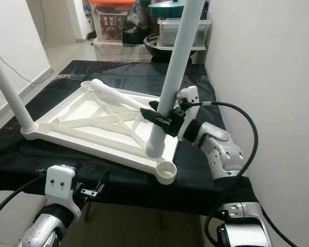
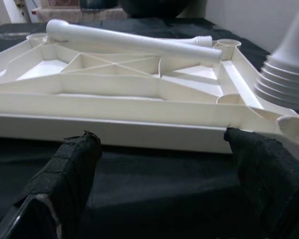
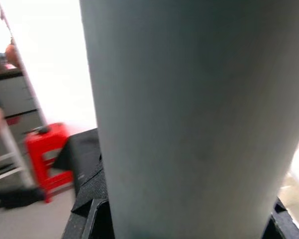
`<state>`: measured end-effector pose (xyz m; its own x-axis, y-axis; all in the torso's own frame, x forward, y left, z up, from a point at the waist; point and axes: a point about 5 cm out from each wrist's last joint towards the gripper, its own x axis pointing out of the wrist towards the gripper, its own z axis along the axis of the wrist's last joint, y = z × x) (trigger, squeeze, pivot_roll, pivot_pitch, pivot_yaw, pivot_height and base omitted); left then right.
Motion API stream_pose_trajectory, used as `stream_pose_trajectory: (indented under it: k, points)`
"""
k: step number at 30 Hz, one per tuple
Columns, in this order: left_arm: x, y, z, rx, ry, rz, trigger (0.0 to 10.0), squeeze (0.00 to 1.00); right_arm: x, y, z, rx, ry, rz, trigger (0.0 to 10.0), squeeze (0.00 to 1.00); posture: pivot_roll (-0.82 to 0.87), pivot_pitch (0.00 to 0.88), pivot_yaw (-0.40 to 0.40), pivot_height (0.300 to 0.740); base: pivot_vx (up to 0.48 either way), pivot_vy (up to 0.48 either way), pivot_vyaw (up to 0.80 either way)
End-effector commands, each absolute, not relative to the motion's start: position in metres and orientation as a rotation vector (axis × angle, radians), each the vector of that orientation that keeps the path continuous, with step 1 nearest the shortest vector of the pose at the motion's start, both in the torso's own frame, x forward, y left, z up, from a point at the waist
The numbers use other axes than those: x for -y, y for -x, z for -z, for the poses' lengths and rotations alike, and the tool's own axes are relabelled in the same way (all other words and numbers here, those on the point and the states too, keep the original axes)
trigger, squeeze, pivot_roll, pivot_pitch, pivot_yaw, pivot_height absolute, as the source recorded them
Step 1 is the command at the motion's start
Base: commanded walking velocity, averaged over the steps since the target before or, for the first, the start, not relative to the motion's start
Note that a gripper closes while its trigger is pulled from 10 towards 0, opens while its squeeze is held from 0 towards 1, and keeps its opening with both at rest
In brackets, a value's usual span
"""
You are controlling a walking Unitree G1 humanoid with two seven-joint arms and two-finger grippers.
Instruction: Building children table
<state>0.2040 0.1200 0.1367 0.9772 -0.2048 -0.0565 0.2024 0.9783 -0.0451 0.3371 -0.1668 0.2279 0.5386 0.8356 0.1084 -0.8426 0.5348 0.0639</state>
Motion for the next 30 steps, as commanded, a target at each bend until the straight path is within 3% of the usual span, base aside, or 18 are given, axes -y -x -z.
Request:
stream_pose_trajectory:
  k: [1, 18, 30]
  points:
    - [-0.119, -0.199, -0.138, -0.071, 0.035, 0.217, 10.0, 0.0, 0.163, -0.33, -0.229, 0.063, -0.121, -1.105, 10.0, 0.0, 0.11, 0.101, -0.009, 0.74, 0.0, 0.0, 0.0]
    - [-0.119, -0.175, -0.154, -0.088, 0.074, 0.243, 10.0, 0.0, 0.162, -0.339, -0.222, 0.018, -0.059, -1.246, 10.0, 0.0, 0.15, 0.212, -0.001, 0.74, 0.0, 0.0, 0.0]
    - [-0.119, -0.173, -0.155, -0.106, 0.07, 0.239, 10.0, 0.0, 0.177, -0.331, -0.233, 0.056, -0.066, -1.401, 10.0, 0.0, 0.15, 0.214, -0.002, 0.74, 0.0, 0.0, 0.0]
